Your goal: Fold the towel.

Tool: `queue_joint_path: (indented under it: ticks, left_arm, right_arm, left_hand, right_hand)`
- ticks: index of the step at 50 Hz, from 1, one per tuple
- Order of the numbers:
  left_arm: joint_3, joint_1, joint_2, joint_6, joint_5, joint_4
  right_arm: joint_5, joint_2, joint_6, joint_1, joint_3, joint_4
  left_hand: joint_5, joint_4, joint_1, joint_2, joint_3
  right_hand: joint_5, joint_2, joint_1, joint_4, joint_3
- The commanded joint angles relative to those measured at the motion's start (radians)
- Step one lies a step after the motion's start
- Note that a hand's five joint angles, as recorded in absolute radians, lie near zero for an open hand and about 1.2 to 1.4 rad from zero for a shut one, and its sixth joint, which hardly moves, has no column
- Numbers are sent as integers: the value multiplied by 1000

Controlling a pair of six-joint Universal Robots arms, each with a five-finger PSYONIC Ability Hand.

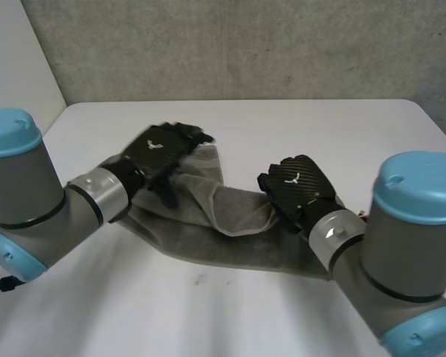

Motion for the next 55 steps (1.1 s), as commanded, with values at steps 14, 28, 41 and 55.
queue_joint_path:
  ticks: [14,28,41,55]
  left_arm:
    - [114,-19,-236,239,208,-7]
    - [264,-51,-385,323,145,-3]
    - [470,-82,-408,311,49,326]
    - [622,-125,-255,180,-349,525]
  right_arm:
    - [-65,-39,1,-119,57,78]
    - [-67,-38,-73,-125,52,87]
    - [-56,110,-173,-145,-311,60]
    - [-50,79,-96,-119,-549,-502]
  left_hand:
    - [504,516,516,516,516]
    - [774,786,786,786,786]
    - [1194,1205,1205,1206,1206]
    - [1194,1205,1205,1206,1206]
  right_hand:
    - [257,223,462,209,235]
    - [257,223,462,209,235]
    - [257,223,462,209,235]
    - [257,223,462,209,235]
